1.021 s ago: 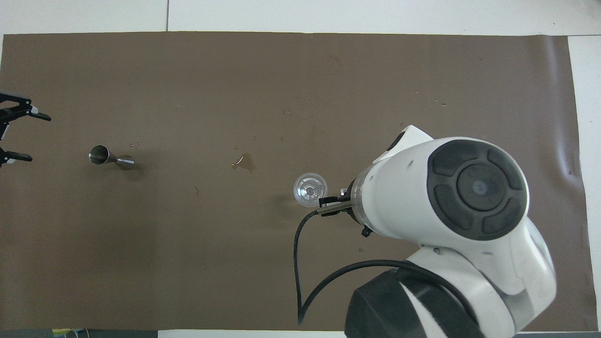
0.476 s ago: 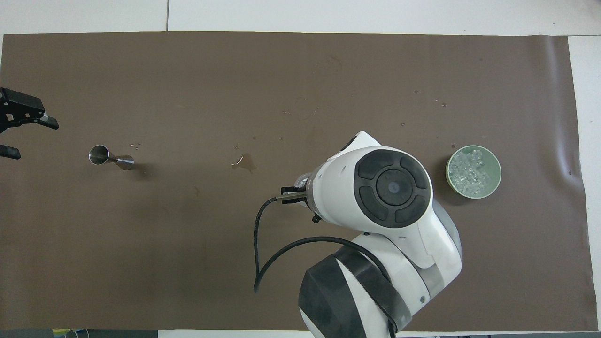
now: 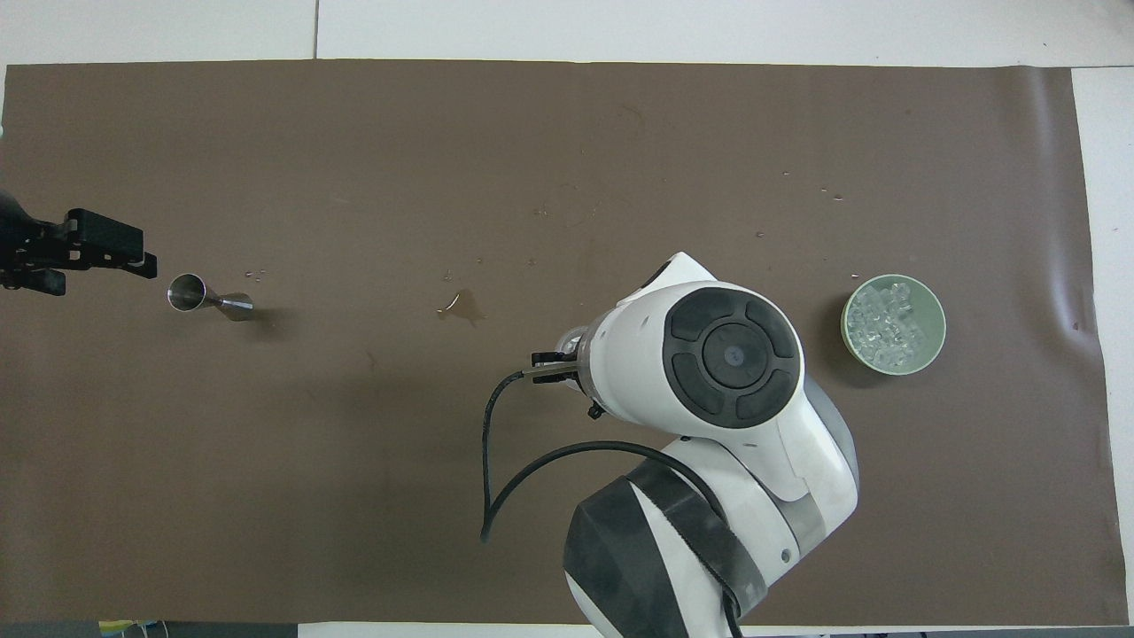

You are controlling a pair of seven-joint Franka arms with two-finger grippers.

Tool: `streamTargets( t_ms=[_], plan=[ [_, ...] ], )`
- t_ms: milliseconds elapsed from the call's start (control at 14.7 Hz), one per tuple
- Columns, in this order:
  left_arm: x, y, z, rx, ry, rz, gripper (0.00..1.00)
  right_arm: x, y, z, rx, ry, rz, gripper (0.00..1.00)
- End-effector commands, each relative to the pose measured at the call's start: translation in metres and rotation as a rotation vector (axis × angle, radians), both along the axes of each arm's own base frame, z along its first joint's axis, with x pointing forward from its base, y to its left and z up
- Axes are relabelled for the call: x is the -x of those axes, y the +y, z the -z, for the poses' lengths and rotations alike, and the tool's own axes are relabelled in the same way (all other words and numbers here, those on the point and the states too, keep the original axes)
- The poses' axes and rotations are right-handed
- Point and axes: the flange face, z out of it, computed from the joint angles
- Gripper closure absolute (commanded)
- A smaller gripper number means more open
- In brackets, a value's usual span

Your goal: Pour wine and add ice with both arms

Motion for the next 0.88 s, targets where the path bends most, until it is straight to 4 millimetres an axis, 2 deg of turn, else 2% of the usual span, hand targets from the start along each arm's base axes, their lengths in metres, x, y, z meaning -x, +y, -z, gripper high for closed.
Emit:
streamTargets(
  t_ms=[0, 68, 340, 476, 612, 680, 817],
  plan=[
    [0.012, -0.005, -0.004, -0.051, -0.006, 0.066, 0.0, 0.001, 0.001, 0.002, -0.019, 0.001, 0.022, 0.73],
    [0.018, -0.01, -0.009, -0.053, -0.016, 0.077, 0.0, 0.001, 0.001, 0.002, -0.019, 0.002, 0.024, 0.68],
    [0.023, -0.003, -0.013, -0.053, -0.025, 0.076, 0.0, 0.002, 0.001, 0.001, -0.012, 0.014, 0.024, 0.5],
    [0.024, 0.002, -0.014, -0.051, -0.026, 0.113, 0.0, -0.006, -0.006, -0.015, -0.019, 0.004, 0.038, 0.39],
    [0.026, 0.005, -0.016, -0.052, -0.029, 0.113, 0.0, -0.023, -0.033, -0.042, -0.024, -0.008, 0.083, 0.22],
    [0.026, 0.005, -0.016, -0.053, -0.029, 0.113, 0.0, -0.027, -0.049, -0.055, -0.02, -0.02, 0.096, 0.0],
    [0.027, 0.01, -0.018, -0.053, -0.038, 0.102, 0.0, -0.033, -0.092, -0.08, -0.021, -0.046, 0.126, 0.0]
  ],
)
